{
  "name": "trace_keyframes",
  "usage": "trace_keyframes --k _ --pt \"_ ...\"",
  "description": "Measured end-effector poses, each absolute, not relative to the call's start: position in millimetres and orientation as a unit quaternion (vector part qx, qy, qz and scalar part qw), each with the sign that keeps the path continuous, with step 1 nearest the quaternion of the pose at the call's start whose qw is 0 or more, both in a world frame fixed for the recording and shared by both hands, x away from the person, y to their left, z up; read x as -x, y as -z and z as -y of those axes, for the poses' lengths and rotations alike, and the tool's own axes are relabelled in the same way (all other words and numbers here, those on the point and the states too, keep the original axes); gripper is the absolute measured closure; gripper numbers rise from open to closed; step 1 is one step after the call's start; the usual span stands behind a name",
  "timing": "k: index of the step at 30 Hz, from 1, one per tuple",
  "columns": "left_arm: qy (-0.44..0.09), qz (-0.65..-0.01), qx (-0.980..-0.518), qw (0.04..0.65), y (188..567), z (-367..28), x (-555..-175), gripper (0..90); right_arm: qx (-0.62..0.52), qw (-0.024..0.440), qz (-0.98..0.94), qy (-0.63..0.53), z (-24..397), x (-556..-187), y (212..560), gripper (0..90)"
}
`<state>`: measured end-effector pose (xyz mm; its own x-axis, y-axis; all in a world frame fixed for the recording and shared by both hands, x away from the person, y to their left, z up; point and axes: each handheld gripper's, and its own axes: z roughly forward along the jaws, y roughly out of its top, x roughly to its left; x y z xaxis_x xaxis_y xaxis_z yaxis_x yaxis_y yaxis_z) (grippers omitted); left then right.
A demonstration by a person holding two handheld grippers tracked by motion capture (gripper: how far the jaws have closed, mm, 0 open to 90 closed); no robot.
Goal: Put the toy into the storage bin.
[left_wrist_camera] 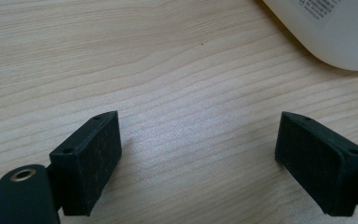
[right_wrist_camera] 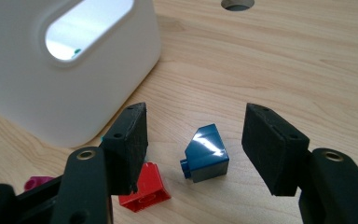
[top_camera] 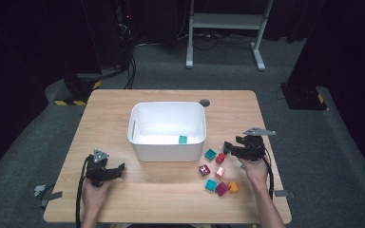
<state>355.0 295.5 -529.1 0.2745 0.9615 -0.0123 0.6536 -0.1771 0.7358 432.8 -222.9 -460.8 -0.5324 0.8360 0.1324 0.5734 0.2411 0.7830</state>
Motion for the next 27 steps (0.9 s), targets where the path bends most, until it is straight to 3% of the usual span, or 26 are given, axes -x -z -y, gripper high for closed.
trace_keyframes --k 27 --pt "-0.238 -0.553 -0.730 0.324 529.1 -295.5 -355.0 14.5 -0.481 0.153 -0.782 -0.364 214.2 -449.7 494.5 43.7"
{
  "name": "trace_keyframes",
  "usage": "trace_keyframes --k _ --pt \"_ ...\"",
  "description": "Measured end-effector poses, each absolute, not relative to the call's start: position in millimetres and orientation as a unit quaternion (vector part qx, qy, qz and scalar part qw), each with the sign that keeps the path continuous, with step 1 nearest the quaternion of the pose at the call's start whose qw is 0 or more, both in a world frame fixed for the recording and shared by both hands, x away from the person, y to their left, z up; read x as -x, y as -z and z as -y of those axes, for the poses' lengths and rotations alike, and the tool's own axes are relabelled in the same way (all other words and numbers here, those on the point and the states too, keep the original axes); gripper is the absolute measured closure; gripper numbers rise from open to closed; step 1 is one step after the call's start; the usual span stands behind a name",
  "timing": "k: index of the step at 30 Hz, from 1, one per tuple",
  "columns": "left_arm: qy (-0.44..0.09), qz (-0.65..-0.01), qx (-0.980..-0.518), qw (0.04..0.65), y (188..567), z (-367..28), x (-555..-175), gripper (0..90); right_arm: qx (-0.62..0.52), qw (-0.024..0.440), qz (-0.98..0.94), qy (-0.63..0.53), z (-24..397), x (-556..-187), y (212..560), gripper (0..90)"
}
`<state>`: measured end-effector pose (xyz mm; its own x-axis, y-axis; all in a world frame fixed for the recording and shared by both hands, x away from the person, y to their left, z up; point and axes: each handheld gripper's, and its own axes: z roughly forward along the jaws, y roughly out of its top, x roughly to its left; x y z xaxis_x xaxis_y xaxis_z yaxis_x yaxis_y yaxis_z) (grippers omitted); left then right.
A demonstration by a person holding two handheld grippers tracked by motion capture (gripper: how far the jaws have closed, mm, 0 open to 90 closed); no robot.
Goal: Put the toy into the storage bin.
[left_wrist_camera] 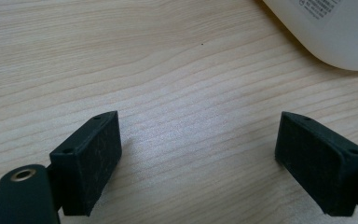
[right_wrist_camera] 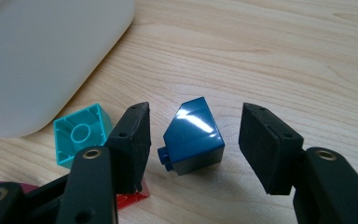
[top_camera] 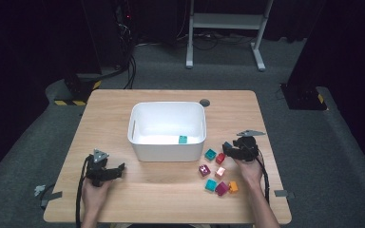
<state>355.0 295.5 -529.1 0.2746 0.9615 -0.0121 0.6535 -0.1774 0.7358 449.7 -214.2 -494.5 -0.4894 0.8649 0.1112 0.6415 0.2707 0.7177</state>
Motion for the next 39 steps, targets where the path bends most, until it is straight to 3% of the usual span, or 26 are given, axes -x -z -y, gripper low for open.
trace_keyframes --k 9,13,29,39 --pt "-0.237 -0.554 -0.729 0.324 529.0 -295.5 -354.9 14.5 -0.480 0.147 -0.789 -0.355 210.7 -452.5 501.7 47.7" --pt "-0.238 -0.553 -0.730 0.324 529.0 -295.5 -354.9 14.5 -0.479 0.146 -0.792 -0.349 209.6 -453.5 504.4 53.5" --pt "-0.238 -0.552 -0.731 0.324 528.9 -295.6 -355.0 14.8 -0.472 0.156 -0.795 -0.346 209.2 -453.5 504.1 55.2" --pt "-0.238 -0.552 -0.731 0.324 528.9 -295.6 -355.0 14.9 -0.468 0.167 -0.786 -0.369 214.1 -443.5 486.2 55.3"
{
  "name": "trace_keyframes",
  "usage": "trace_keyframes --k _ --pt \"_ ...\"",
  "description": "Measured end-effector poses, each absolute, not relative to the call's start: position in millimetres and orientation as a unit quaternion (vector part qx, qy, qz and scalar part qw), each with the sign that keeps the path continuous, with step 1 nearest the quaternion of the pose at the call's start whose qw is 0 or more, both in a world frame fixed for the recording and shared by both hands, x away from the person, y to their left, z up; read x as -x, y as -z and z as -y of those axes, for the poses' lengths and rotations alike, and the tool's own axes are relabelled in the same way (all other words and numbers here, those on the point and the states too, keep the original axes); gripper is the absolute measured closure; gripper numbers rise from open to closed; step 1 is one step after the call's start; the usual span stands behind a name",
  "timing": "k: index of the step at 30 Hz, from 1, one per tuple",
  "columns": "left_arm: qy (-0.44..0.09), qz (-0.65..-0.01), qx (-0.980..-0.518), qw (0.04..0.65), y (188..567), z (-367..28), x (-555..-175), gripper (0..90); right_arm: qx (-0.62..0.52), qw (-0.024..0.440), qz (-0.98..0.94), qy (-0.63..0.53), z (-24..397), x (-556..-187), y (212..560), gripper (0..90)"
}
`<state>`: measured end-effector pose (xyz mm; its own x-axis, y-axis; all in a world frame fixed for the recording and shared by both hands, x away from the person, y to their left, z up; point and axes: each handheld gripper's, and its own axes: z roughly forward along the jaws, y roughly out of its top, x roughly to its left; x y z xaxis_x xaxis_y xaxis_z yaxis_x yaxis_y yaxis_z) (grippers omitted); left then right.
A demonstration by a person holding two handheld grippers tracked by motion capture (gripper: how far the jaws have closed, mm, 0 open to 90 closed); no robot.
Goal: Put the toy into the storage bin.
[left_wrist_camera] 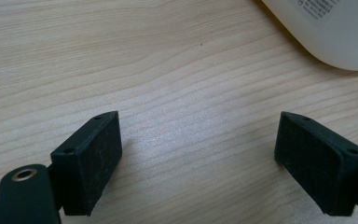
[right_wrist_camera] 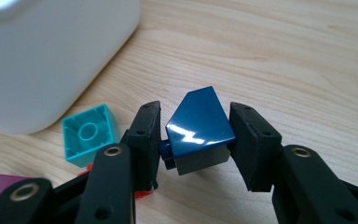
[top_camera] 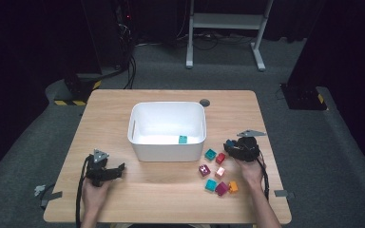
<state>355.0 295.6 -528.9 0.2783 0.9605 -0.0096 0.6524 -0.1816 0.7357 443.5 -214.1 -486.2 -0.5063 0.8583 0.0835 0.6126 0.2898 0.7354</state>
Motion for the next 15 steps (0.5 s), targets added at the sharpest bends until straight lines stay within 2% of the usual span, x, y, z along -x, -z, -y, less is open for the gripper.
trace_keyframes --k 15 --pt "-0.237 -0.552 -0.730 0.324 529.0 -295.6 -355.0 14.9 -0.455 0.153 -0.775 -0.410 211.4 -436.0 458.5 55.3"
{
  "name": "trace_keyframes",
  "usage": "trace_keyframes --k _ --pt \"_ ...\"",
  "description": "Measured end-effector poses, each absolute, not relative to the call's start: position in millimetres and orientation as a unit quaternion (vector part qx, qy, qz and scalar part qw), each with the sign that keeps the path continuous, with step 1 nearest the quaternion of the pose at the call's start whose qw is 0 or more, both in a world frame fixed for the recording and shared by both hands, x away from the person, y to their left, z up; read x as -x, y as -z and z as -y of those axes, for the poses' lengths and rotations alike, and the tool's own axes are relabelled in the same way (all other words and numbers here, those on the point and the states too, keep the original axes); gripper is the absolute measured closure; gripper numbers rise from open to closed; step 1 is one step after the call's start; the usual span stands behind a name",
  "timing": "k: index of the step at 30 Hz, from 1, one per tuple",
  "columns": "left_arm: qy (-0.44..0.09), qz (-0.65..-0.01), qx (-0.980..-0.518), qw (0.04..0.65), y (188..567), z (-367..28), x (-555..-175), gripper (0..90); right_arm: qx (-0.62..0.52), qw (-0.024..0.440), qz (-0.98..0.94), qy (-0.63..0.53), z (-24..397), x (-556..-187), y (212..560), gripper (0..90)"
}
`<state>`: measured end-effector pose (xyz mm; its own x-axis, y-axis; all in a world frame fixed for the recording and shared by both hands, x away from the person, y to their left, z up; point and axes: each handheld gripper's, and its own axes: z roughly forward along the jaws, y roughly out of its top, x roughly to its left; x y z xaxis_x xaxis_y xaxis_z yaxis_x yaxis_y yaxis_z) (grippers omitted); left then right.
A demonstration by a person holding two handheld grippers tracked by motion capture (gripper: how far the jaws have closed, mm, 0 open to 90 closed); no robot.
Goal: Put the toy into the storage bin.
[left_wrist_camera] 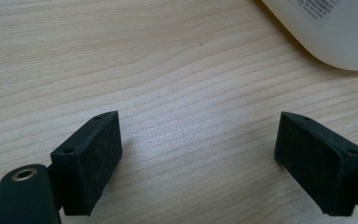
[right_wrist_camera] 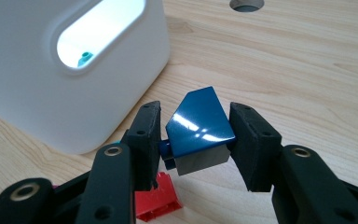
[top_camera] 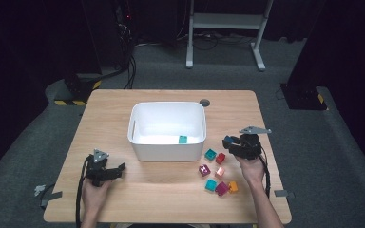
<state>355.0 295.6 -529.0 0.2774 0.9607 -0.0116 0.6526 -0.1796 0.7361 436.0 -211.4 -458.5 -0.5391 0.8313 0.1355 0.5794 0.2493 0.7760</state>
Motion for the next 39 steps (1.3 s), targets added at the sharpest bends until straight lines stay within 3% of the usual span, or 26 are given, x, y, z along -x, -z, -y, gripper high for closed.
trace_keyframes --k 39 --pt "-0.237 -0.552 -0.731 0.324 528.9 -295.6 -354.6 14.9 -0.423 0.133 -0.773 -0.455 207.9 -430.5 415.6 55.4"
